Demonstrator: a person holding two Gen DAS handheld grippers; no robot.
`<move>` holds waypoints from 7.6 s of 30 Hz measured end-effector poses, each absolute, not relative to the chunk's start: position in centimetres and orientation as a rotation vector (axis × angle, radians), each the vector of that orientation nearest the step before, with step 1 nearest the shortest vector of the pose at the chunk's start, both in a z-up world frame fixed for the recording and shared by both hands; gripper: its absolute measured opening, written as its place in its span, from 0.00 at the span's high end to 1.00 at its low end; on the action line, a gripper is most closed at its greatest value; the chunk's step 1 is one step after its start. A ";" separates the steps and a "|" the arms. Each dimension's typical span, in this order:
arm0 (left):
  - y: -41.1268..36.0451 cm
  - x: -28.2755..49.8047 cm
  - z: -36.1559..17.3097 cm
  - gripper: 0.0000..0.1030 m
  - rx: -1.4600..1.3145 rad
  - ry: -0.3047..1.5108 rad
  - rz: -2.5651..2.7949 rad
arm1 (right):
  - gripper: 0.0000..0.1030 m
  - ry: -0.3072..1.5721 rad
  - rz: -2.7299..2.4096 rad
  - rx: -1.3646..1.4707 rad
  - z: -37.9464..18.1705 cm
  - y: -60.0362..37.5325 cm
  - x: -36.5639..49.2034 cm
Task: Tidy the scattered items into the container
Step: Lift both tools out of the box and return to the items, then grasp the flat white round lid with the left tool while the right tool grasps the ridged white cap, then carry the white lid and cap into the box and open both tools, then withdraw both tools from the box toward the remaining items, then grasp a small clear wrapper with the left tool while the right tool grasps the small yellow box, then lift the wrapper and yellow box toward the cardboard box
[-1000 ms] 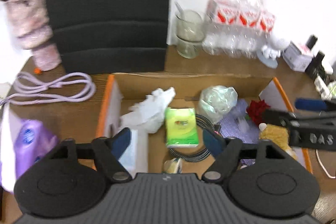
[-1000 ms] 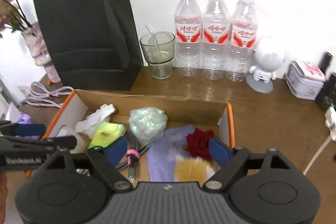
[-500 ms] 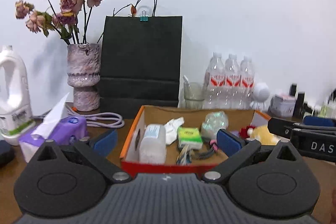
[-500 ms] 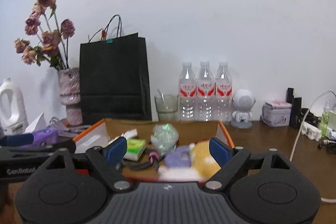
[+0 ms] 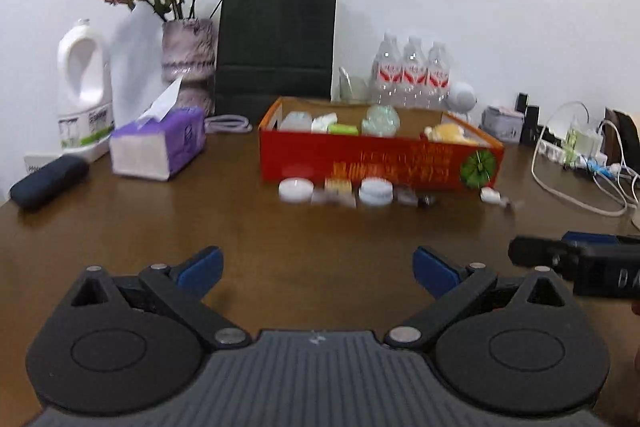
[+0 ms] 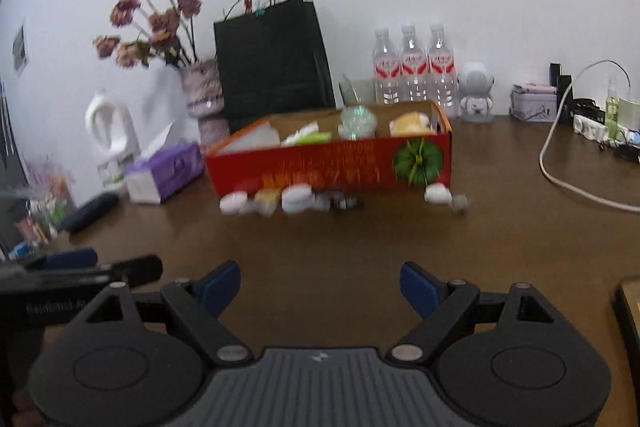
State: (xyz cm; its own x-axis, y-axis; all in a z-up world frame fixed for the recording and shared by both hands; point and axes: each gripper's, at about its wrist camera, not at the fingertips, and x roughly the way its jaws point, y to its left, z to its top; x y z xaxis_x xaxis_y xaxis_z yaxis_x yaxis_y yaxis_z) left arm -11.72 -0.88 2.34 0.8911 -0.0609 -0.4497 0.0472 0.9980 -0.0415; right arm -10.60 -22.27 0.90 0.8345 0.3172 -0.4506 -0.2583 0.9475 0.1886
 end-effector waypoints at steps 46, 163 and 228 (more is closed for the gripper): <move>5.2 9.0 0.5 0.61 -0.070 0.663 -0.104 | 0.63 0.630 0.321 -0.083 -0.4 -11.7 8.9; -1.0 -11.8 2.1 0.00 -0.060 0.546 -0.080 | 0.14 0.546 0.266 0.121 0.7 -21.3 -11.6; 2.4 -1.4 2.8 0.89 -0.122 0.465 -0.165 | 0.71 0.502 0.215 0.049 2.8 -18.1 -3.6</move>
